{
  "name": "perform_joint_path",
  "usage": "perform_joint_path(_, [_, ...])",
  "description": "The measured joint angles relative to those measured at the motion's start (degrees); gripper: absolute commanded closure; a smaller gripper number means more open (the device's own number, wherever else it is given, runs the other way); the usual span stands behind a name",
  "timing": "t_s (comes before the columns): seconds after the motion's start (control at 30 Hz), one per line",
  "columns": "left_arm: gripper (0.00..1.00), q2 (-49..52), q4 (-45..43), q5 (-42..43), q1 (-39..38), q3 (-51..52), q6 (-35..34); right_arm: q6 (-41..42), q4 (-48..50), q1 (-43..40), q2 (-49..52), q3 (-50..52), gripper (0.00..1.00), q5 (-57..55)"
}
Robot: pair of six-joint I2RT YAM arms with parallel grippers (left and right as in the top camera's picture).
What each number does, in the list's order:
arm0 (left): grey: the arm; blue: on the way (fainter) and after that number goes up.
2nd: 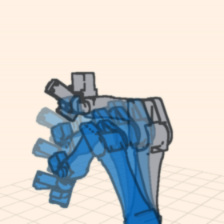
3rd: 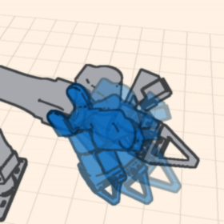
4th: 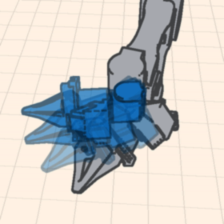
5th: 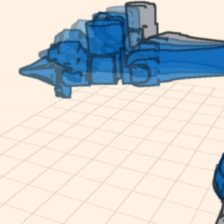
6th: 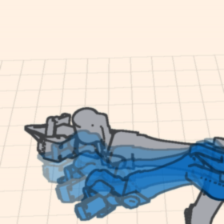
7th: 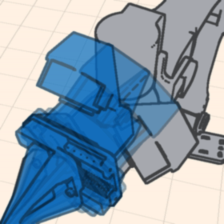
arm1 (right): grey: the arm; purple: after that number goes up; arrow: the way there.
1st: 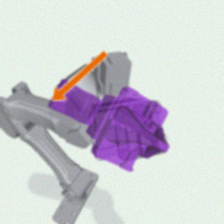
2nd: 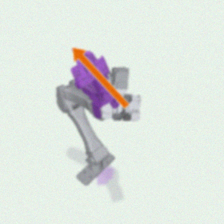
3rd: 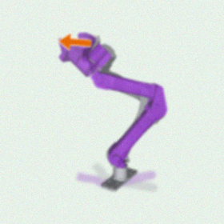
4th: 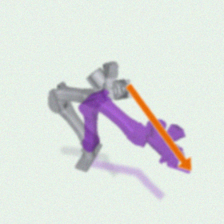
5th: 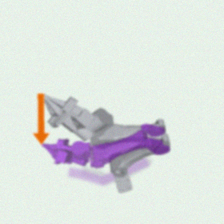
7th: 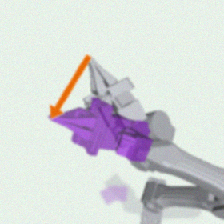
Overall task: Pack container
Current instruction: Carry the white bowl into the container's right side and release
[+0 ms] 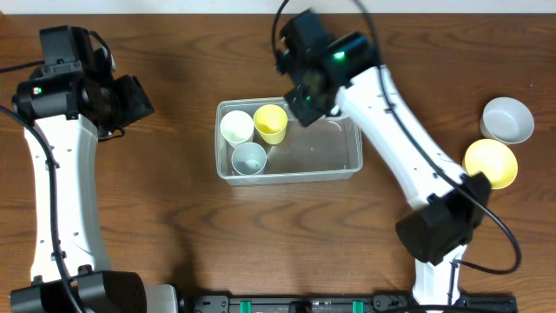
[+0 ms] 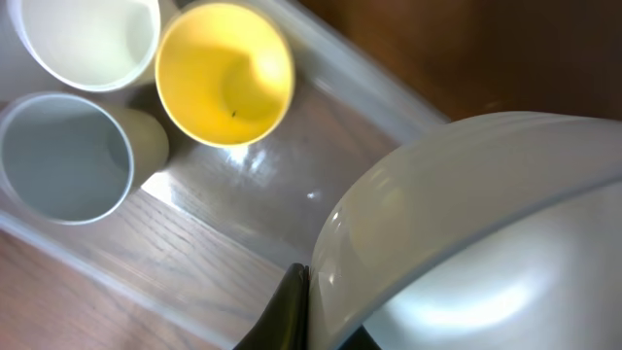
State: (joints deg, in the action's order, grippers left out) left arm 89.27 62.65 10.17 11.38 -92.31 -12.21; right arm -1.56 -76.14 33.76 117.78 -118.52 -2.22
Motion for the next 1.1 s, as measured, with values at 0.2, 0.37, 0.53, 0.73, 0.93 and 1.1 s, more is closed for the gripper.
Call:
perform_joint_path(0.2, [0.41, 0.00, 0.04, -0.02, 0.00, 0.00, 0.00, 1.07, 7.63, 0.44, 1.38, 10.67, 0.91, 0.07])
perform_joint_path(0.37, [0.41, 0.00, 0.13, -0.02, 0.00, 0.00, -0.02, 1.11, 12.61, 0.09, 1.42, 16.55, 0.85, 0.11])
perform_joint_path(0.53, [0.41, 0.00, 0.13, 0.00, 0.00, 0.00, -0.02, 0.90, 15.34, 0.00, 1.44, 17.11, 0.78, -0.04])
perform_joint_path(0.73, [0.40, 0.00, 0.13, 0.00, 0.00, 0.00, -0.02, 0.90, 16.39, 0.00, 1.44, 17.11, 0.69, -0.22])
perform_joint_path(0.93, [0.41, 0.00, 0.15, 0.00, 0.00, 0.00, -0.02, 0.96, 12.83, -1.44, 1.44, 14.19, 0.64, -0.33])
perform_joint_path(1.1, [0.40, 0.00, 0.15, 0.00, 0.00, 0.00, -0.02, 2.89, 9.51, -6.95, -1.38, 5.49, 0.32, -1.03])
